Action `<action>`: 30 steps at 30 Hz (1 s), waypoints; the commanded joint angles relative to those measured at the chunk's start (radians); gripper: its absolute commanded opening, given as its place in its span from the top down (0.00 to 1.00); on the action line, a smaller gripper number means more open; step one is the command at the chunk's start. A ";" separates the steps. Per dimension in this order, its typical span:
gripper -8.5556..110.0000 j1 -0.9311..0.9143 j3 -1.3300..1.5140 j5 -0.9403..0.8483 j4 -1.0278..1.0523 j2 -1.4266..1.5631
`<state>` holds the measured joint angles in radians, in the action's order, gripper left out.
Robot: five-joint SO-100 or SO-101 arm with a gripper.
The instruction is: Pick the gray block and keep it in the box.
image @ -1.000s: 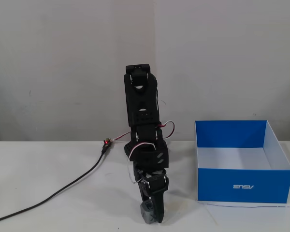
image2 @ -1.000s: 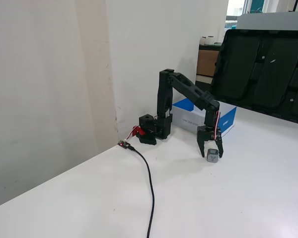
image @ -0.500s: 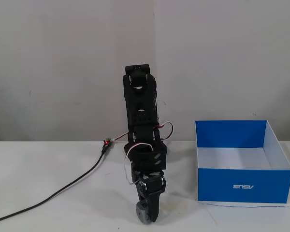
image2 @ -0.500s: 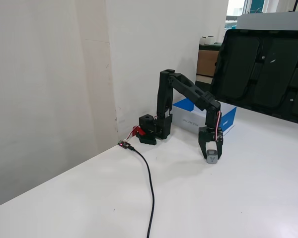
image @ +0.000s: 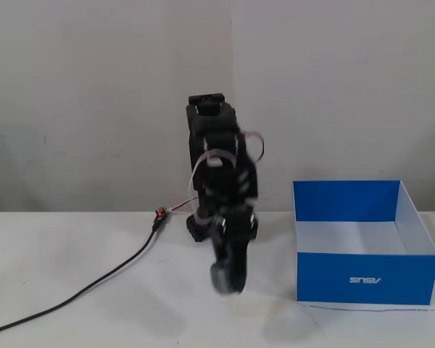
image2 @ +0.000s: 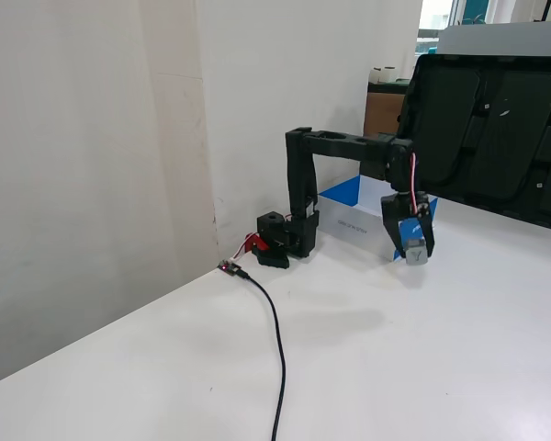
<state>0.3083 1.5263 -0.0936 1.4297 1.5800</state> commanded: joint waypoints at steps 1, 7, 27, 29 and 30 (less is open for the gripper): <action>0.86 0.112 -0.133 0.081 0.078 0.170; 0.85 0.353 -0.198 0.198 0.184 0.236; 0.84 0.950 -0.184 0.253 0.189 0.091; 0.84 0.966 -0.186 0.253 0.189 0.049; 0.84 0.973 -0.187 0.253 0.189 0.031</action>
<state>1.2533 1.3929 0.1626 1.6291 1.6306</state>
